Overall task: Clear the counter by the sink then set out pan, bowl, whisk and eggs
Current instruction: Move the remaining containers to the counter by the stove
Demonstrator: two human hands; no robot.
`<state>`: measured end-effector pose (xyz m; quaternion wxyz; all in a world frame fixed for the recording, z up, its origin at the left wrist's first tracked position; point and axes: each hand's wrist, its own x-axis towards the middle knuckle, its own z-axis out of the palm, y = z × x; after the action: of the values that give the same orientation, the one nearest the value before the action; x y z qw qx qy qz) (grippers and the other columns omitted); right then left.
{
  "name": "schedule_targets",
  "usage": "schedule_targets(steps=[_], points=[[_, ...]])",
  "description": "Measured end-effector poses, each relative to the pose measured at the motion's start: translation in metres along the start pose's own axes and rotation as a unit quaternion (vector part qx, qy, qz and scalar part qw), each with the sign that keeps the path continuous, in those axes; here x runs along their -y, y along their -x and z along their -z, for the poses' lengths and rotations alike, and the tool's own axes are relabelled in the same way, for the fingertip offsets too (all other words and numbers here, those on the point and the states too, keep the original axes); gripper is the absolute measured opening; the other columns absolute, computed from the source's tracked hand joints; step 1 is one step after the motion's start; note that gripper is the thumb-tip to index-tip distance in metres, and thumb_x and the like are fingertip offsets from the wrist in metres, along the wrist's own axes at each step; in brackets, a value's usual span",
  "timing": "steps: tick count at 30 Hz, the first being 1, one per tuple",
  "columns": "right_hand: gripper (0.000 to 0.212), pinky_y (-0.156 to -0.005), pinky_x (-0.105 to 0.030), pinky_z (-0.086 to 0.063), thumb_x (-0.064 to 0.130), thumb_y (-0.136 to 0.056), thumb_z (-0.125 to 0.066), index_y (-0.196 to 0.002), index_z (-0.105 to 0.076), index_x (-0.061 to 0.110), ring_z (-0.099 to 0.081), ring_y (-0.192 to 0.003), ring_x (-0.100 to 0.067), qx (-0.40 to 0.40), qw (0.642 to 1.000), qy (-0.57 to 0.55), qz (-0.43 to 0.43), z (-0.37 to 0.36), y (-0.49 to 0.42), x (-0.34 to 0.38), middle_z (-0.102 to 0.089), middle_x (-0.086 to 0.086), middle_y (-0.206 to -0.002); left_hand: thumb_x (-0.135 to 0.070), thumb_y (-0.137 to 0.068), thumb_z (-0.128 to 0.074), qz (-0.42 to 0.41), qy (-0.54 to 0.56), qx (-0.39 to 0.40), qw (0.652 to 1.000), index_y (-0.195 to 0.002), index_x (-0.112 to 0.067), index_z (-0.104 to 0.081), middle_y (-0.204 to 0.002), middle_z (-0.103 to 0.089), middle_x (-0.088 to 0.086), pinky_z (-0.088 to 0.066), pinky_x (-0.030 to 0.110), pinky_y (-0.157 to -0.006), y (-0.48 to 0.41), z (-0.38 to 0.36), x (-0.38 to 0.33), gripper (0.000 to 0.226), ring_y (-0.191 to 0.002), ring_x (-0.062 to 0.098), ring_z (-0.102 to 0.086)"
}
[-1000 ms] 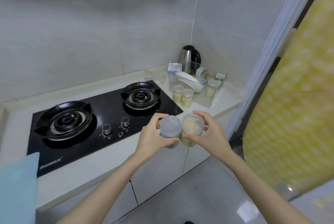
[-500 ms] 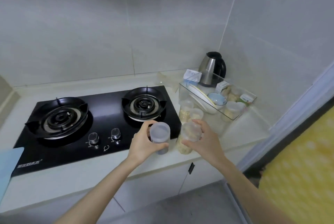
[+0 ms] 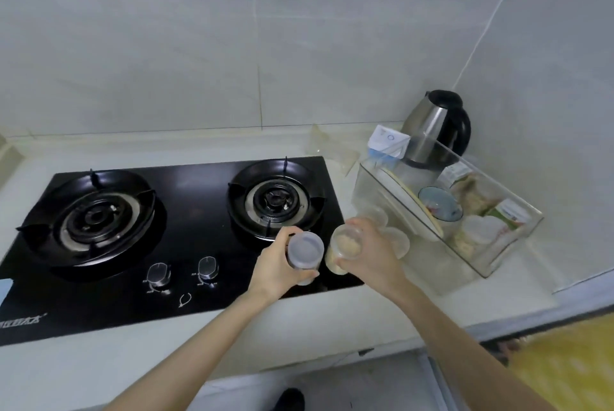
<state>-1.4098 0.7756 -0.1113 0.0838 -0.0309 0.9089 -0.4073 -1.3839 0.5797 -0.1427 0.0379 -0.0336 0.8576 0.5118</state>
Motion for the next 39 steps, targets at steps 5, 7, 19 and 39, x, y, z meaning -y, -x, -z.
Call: schedule_targets(steps=[5,7,19,39], points=[[0.072,-0.085,-0.027,-0.042,0.022,-0.065,-0.078,-0.126,-0.041,0.033,-0.050,-0.106,-0.007,0.014,0.998,0.051,-0.016,-0.008,-0.033,-0.005,-0.050,0.014,-0.118,-0.028,-0.052,-0.090,0.011,0.011,0.012,1.000,-0.109,-0.042,-0.047,-0.102,-0.063,-0.025,-0.047,0.020,-0.085,-0.022,-0.007,0.006,0.073,-0.100,-0.004,-0.058],[0.071,-0.085,-0.025,-0.040,0.020,-0.068,-0.078,-0.128,-0.041,0.032,-0.049,-0.106,-0.007,0.017,0.998,0.058,-0.020,-0.010,-0.041,-0.008,-0.049,0.014,-0.117,-0.026,-0.054,-0.090,0.003,0.006,0.024,1.000,-0.109,-0.043,-0.045,-0.104,-0.061,-0.026,-0.045,0.018,-0.085,-0.028,-0.010,0.006,0.072,-0.101,-0.003,-0.058],[0.069,-0.093,-0.016,-0.032,0.006,-0.072,-0.074,-0.131,-0.045,0.027,-0.045,-0.115,-0.004,0.048,0.996,0.068,0.032,-0.011,-0.049,-0.020,-0.046,0.016,-0.121,-0.029,-0.061,-0.086,0.028,-0.019,0.026,0.999,-0.122,-0.040,-0.041,-0.118,-0.054,-0.021,-0.047,0.036,-0.094,-0.033,-0.021,0.013,0.076,-0.110,0.004,-0.053],[0.040,-0.087,-0.024,-0.041,0.012,-0.086,-0.064,-0.124,-0.054,0.022,-0.052,-0.095,-0.002,0.084,0.962,-0.031,0.256,-0.012,0.093,0.063,-0.052,0.020,-0.109,-0.022,-0.091,-0.060,0.073,0.024,-0.213,0.974,-0.124,-0.028,-0.055,-0.115,-0.061,-0.009,-0.046,0.021,-0.086,0.169,0.045,-0.035,0.033,-0.098,0.008,-0.061]])
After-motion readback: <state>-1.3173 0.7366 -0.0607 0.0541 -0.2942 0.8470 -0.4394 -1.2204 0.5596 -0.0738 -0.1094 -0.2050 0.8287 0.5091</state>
